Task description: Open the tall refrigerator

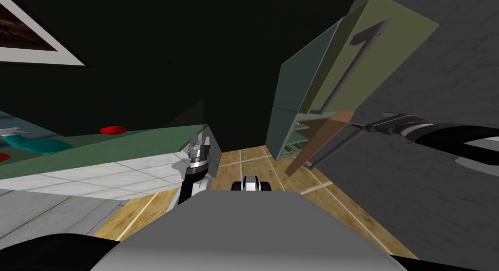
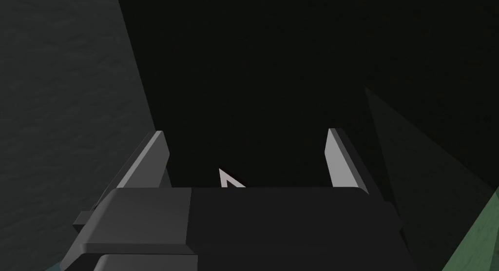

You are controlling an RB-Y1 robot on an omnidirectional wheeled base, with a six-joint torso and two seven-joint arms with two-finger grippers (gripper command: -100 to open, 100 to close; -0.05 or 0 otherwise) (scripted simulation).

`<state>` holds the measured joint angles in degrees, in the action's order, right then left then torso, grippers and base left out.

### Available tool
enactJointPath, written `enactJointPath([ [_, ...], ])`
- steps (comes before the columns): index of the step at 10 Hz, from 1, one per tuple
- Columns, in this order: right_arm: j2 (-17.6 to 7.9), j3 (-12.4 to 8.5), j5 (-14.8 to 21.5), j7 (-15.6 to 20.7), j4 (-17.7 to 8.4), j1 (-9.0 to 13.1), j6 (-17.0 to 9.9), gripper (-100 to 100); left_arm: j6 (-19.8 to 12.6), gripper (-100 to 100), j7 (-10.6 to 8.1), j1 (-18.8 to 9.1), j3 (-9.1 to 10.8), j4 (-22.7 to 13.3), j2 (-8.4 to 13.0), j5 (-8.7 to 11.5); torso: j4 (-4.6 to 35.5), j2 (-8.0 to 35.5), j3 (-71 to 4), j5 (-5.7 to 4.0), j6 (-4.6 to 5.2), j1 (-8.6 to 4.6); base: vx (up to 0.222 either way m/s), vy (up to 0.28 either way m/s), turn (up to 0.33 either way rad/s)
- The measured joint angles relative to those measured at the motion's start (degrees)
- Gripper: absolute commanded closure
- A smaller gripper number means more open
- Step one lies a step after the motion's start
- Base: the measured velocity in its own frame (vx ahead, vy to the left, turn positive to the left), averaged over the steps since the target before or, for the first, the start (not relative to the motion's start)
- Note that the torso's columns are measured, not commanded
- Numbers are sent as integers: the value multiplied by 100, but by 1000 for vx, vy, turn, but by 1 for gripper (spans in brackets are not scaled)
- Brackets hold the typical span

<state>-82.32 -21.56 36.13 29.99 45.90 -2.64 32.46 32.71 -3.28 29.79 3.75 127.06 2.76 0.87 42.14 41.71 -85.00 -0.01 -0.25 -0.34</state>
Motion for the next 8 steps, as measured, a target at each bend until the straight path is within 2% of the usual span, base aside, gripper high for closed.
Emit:
enactJointPath([
  [1,-29,-3,17,7,24,-29,-35,-100,0,0,0,0,0,0,0,0,8,21,13,0,11,-8,130,128,81],
  [2,-53,72,50,36,-45,65,-33,-100,0,0,0,0,0,0,0,0,15,31,20,1,20,-17,138,100,63],
  [3,-86,97,71,47,-51,67,-42,-100,0,0,0,0,1,0,1,0,21,38,24,4,28,-24,149,85,53],
  [4,-102,92,88,47,-6,23,-82,-100,0,0,0,0,1,0,1,0,22,37,24,6,31,-26,170,80,69],
  [6,-149,-24,106,43,142,-221,-175,-100,0,0,0,0,1,0,1,0,21,21,10,15,25,-19,178,105,81],
  [7,-187,-8,129,52,126,-211,-214,-100,0,0,0,0,1,0,1,0,22,27,13,19,26,-7,168,117,69],
  [8,-221,69,160,88,38,-100,-221,-100,0,0,0,0,1,0,1,0,25,38,22,21,31,1,76,52,-42],
])
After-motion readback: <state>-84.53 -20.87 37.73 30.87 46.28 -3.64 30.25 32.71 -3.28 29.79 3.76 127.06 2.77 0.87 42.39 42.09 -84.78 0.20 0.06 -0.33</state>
